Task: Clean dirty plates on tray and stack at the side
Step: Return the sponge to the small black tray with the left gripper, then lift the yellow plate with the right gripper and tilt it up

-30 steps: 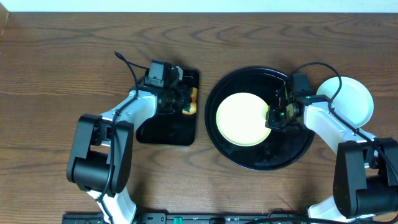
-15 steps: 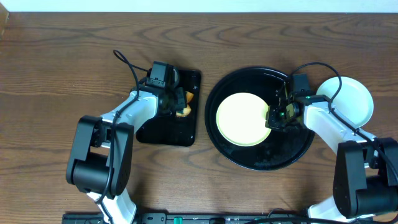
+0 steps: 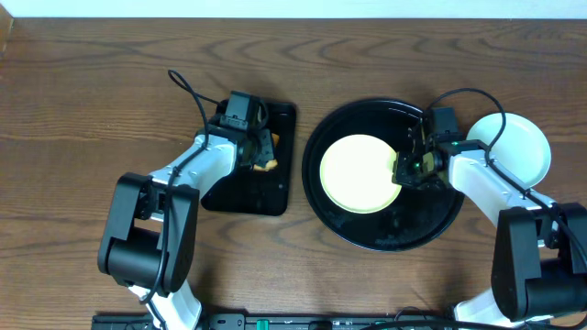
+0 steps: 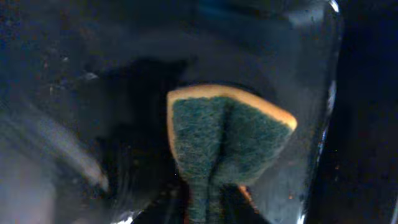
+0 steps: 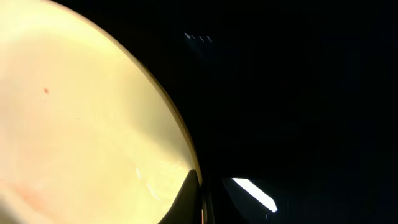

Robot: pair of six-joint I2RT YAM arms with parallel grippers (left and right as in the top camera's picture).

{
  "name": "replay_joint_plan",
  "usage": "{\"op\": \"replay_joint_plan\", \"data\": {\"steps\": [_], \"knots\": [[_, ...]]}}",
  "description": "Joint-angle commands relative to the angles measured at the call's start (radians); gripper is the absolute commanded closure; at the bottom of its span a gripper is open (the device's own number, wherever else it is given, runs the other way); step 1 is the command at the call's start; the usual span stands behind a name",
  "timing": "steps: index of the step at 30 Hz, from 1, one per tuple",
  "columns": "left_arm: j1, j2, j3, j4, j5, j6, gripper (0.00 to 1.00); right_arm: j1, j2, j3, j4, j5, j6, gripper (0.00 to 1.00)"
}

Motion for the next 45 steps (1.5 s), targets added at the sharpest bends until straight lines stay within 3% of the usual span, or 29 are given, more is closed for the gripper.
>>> {"op": "replay_joint_plan", "data": {"steps": [1, 6, 17, 26, 38, 45], "knots": [[0.007, -0.031, -0.008, -0.027, -0.022, 0.016, 0.74, -0.019, 0.011, -0.002, 0.026, -0.118, -0.047, 0.99], [0.031, -0.09, -0.008, -0.054, -0.021, 0.016, 0.67, -0.061, 0.011, -0.002, 0.058, -0.211, -0.053, 0.99], [0.034, -0.153, -0.008, -0.12, -0.022, 0.016, 0.66, -0.193, 0.011, -0.001, 0.123, -0.396, -0.093, 0.99], [0.034, -0.153, -0.008, -0.128, -0.026, 0.016, 0.66, -0.234, -0.067, -0.001, 0.121, -0.388, -0.195, 0.99], [0.034, -0.153, -0.008, -0.127, -0.026, 0.016, 0.64, -0.216, -0.385, -0.001, 0.064, 0.042, -0.305, 0.99], [0.034, -0.153, -0.008, -0.127, -0.026, 0.016, 0.64, -0.109, -0.528, -0.001, 0.051, 0.357, -0.394, 0.99]]}}
